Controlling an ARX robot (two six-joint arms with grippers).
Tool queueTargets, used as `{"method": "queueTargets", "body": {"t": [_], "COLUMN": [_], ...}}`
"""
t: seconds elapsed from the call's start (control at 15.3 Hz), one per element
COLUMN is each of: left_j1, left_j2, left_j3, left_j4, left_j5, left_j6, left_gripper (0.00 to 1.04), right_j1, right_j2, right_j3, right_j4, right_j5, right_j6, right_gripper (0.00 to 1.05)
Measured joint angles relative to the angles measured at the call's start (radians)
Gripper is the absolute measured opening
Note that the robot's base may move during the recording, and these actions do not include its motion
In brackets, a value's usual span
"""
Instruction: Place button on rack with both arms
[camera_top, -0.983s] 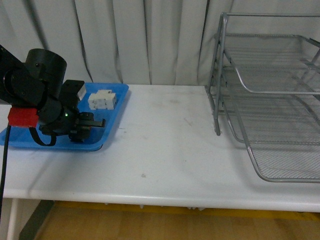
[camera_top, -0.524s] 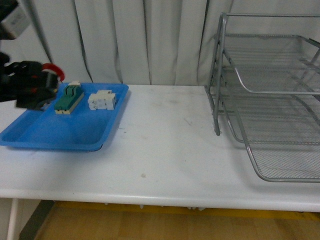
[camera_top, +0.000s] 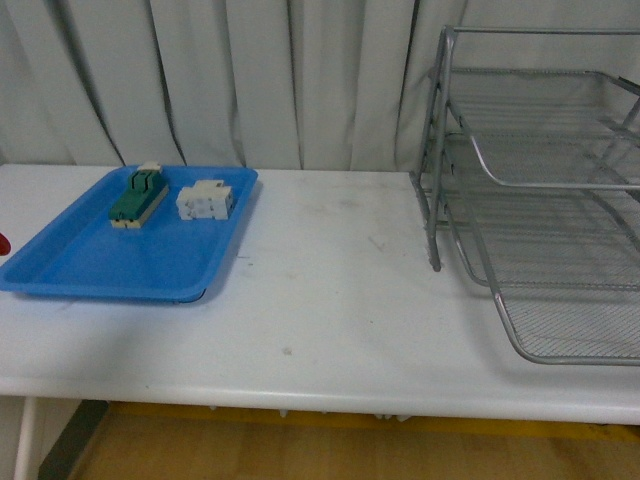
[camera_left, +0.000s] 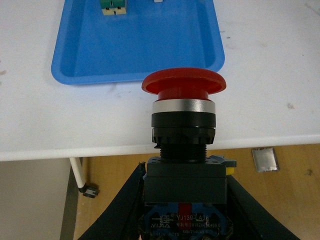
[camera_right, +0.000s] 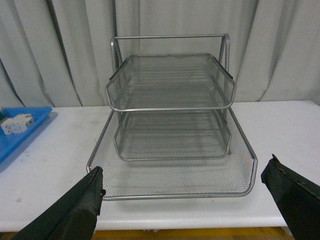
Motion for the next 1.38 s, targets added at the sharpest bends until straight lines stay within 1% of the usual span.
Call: {"method": "queueTargets", "body": {"t": [0.72, 0.85, 0.92, 0.98, 1.05, 1.11, 1.25, 1.31, 1.38], "left_j1": [-0.009, -0.029, -0.063, -0.116, -0.177, -0.243, -0.399, -0.469, -0.515], "left_j2": [0.013, 0.013, 0.025, 0.057, 0.114, 0.179, 0.302, 0.376, 0.456], "left_j3": [-0.032, -0.032, -0.031, -0.015, 0.016, 0.073, 0.216, 0.292, 0.362], "left_j4": [0.039, 0.04, 0.055, 0.069, 0.089, 0.107, 0.132, 0.134, 0.125], "left_j5": [0.005, 0.004, 0.002, -0.006, -0.035, -0.078, -0.093, -0.087, -0.07], "left_j6": [-0.014, -0.02, -0.037, -0.045, -0.069, -0.089, -0.11, -0.125, -0.146], "left_gripper": [0.36, 0.36, 0.36, 0.36, 0.36, 0.36, 0.36, 0.36, 0.36], "right_j1": [0.0, 0.0, 0.0, 0.0, 0.0, 0.0, 0.0, 0.0, 0.0], "right_j2": [0.0, 0.0, 0.0, 0.0, 0.0, 0.0, 0.0, 0.0, 0.0], "right_j3": [0.0, 0.0, 0.0, 0.0, 0.0, 0.0, 0.0, 0.0, 0.0], "right_j4": [0.001, -0.001, 0.001, -0.004, 0.002, -0.002, 0.0, 0.0, 0.0], "right_j5": [0.0, 0.0, 0.003, 0.004, 0.003, 0.003, 0.003, 0.003, 0.003], "right_j6": [0.0, 0.0, 0.0, 0.0, 0.0, 0.0, 0.0, 0.0, 0.0], "right_gripper": [0.98, 0.98, 0.98, 0.98, 0.98, 0.98, 0.98, 0.98, 0.98]}}
